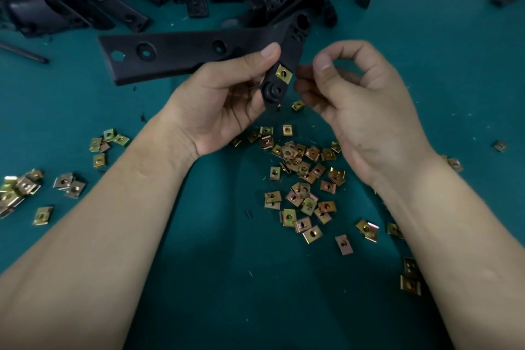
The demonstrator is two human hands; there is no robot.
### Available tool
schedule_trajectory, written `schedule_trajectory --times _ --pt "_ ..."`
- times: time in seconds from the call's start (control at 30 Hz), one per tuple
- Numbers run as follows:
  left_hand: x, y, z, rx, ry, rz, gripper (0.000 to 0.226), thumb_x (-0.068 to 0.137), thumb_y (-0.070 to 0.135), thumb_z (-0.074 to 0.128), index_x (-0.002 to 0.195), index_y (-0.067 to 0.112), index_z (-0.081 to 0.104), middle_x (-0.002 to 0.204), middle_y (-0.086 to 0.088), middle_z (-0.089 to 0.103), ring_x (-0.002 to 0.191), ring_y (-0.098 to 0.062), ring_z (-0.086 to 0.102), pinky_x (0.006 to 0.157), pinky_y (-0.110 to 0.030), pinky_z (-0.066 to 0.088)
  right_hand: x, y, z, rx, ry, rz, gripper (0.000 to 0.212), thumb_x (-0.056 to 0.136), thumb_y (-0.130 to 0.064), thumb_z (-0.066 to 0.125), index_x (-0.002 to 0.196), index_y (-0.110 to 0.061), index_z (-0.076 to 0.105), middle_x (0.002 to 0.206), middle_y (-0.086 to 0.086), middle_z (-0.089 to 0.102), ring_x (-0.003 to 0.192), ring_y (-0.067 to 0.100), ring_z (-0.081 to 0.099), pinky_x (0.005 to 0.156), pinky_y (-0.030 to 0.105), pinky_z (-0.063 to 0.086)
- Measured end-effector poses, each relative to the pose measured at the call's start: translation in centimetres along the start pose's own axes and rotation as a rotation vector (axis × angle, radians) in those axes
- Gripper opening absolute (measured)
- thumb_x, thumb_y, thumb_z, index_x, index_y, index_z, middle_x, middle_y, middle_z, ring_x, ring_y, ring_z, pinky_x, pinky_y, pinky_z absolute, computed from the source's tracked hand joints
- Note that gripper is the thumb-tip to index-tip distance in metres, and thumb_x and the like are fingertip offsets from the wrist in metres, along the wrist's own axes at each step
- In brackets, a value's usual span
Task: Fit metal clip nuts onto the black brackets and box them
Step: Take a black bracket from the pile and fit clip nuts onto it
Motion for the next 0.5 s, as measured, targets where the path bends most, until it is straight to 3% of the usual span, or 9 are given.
schedule_trajectory --times 0.1,0.23,0.37,0.5 --pt "-0.05 -0.35 -0.04 0.026 0.008 -0.027 0.079 0.073 0.026 0.08 0.139 -0.008 0.052 0.129 -0.02 0.051 0.12 -0.034 0.044 0.12 -0.043 0.022 0.08 0.02 -0.17 -0.018 0.008 -0.001 0.01 0.098 -0.01 0.064 0.092 -0.016 0.06 0.088 0.001 0.073 0.085 0.015 0.067 0.083 0.031 0.056" --pt "0.0 -0.55 0.03 0.03 -0.013 -0.048 0.065 0.072 0.026 0.08 0.129 0.003 0.059 0.123 -0.016 0.053 0.107 -0.025 0.049 0.121 -0.044 0.019 0.28 -0.11 -0.67 -0.05 0.046 -0.025 0.01 0.093 -0.012 0.071 0.089 -0.02 0.067 0.082 -0.004 0.064 0.081 0.01 0.057 0.075 0.023 0.048" --pt "0.22 -0.77 -0.24 0.032 -0.033 -0.053 0.059 0.074 0.025 0.079 0.126 0.003 0.062 0.127 -0.018 0.053 0.12 -0.031 0.043 0.123 -0.046 0.014 0.34 0.12 -0.31 0.151 -0.001 0.042 0.013 0.092 -0.002 0.067 0.099 -0.011 0.073 0.088 0.005 0.071 0.082 0.013 0.068 0.079 0.019 0.053" --pt "0.49 -0.94 -0.48 0.049 -0.048 -0.061 0.045 0.073 0.025 0.08 0.111 0.005 0.071 0.109 -0.01 0.066 0.107 -0.024 0.054 0.123 -0.045 0.017 0.14 0.39 0.21 0.234 -0.007 0.096 0.009 0.093 0.002 0.064 0.094 -0.006 0.069 0.095 0.012 0.074 0.084 0.015 0.073 0.078 0.021 0.057"
Point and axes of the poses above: each hand's wrist, its own x-axis towards the middle knuckle, its own z-axis out of the palm, y = z × x, the point moved 7 cm from there along x, towards the middle knuckle
